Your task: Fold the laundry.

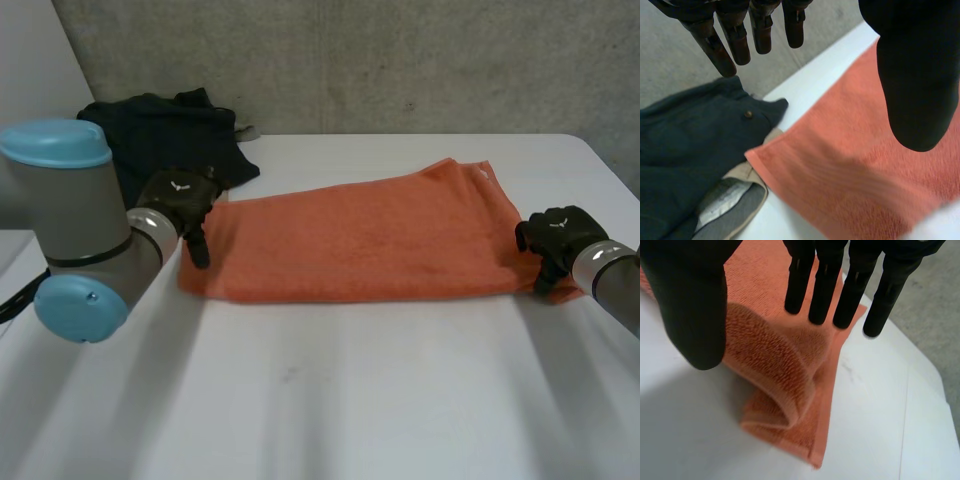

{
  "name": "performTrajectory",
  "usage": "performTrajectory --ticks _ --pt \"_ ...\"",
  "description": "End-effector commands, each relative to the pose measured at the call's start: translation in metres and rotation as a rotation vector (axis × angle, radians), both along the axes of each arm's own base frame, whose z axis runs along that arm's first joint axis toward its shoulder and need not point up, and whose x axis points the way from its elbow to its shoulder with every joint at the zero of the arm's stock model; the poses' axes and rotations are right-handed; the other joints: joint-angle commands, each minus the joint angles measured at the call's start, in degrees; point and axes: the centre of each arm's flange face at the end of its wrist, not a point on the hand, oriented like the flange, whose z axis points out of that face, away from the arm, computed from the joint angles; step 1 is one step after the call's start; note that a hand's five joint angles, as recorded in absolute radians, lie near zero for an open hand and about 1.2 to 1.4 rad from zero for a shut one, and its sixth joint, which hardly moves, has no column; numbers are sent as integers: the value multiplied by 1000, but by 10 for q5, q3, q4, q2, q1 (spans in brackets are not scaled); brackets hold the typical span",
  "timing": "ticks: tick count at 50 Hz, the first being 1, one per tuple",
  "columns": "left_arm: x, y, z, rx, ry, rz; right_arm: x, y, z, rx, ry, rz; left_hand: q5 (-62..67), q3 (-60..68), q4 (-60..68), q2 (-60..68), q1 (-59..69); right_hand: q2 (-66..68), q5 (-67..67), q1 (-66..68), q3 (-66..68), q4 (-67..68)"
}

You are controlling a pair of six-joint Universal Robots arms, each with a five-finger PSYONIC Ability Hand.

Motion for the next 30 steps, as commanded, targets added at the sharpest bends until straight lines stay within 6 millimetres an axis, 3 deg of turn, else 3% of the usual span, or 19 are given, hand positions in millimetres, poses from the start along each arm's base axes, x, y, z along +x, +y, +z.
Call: performTrajectory --ticks 1,8,13,16,19,24,28,30 --pt "-6 0 -28 63 -84 -39 2 -11 -9 -62 -16 1 27 33 34 33 41 198 198 200 201 201" --pt "-6 2 -41 129 -122 -52 4 -6 -12 -35 -10 11 78 83 84 84 92 417 417 419 420 419" --pt "-11 1 -54 147 -155 -70 5 -5 -9 -32 -23 12 158 163 165 164 172 418 417 419 420 420" --pt "-12 -4 -61 139 -190 -70 6 -2 -10 -12 -17 16 304 310 311 311 319 418 417 419 420 420" --pt "-13 -10 -62 118 -223 -56 9 7 -7 22 -18 24 667 672 673 673 681 418 417 419 420 420" --pt "-11 -13 -54 94 -228 -17 10 19 16 22 -32 26 673 678 680 679 687 418 417 419 420 420" --pt "-7 -9 -28 70 -195 -15 8 29 38 22 -42 27 673 678 680 679 687 418 417 419 420 420" --pt "-5 0 -2 46 -150 -25 8 38 48 46 -41 37 673 678 680 679 687 418 417 419 420 420"
